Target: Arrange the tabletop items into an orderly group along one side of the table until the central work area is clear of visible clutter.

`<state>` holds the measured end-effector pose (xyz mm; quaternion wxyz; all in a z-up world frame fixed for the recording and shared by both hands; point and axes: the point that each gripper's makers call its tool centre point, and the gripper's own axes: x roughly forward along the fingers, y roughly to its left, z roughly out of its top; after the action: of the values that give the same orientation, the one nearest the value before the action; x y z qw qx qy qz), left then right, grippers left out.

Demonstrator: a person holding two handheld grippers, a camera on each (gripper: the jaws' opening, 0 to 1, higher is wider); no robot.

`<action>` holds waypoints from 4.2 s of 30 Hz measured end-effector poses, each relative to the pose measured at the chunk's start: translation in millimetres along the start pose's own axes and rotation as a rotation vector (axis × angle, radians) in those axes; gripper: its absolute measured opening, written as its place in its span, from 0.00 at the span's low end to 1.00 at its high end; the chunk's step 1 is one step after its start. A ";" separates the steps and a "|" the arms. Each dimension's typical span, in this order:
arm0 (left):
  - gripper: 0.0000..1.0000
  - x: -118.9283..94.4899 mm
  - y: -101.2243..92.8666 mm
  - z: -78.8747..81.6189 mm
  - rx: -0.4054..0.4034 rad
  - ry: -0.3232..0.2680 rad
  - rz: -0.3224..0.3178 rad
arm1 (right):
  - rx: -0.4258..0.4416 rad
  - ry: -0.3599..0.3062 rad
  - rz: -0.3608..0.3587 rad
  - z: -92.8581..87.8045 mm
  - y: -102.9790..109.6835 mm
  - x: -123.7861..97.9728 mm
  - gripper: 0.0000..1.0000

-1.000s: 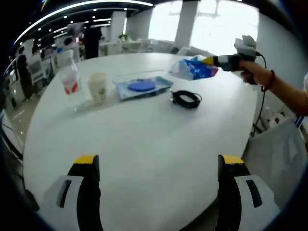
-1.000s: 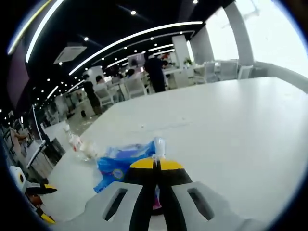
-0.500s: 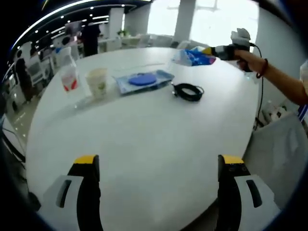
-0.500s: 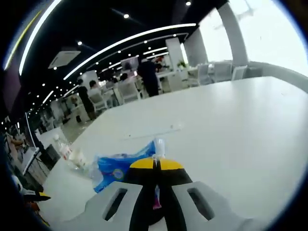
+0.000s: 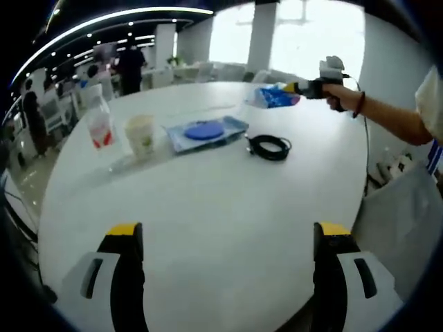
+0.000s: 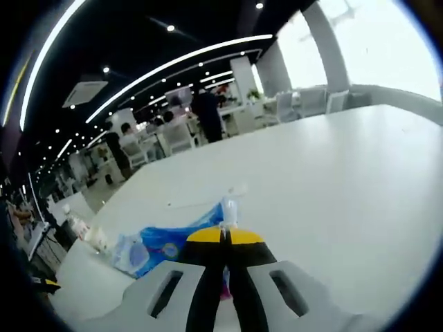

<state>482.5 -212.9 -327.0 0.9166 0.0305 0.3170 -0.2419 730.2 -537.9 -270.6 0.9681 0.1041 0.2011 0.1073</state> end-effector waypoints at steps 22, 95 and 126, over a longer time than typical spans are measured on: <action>0.99 3.5 6.5 -10.6 -0.001 0.037 0.024 | 0.024 0.060 0.016 -25.9 -26.5 56.5 0.01; 1.00 -3.9 14.1 -2.2 -0.087 -0.012 0.044 | 0.000 0.055 0.050 -36.8 -29.1 37.6 0.74; 1.00 -14.0 13.6 13.0 -0.096 -0.079 0.042 | -0.022 0.005 0.201 -22.8 38.9 -54.9 0.99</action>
<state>486.5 -197.7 -309.6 0.9337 -0.0167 0.2910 -0.2081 665.2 -510.8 -261.4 0.9530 0.1129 0.1907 0.2066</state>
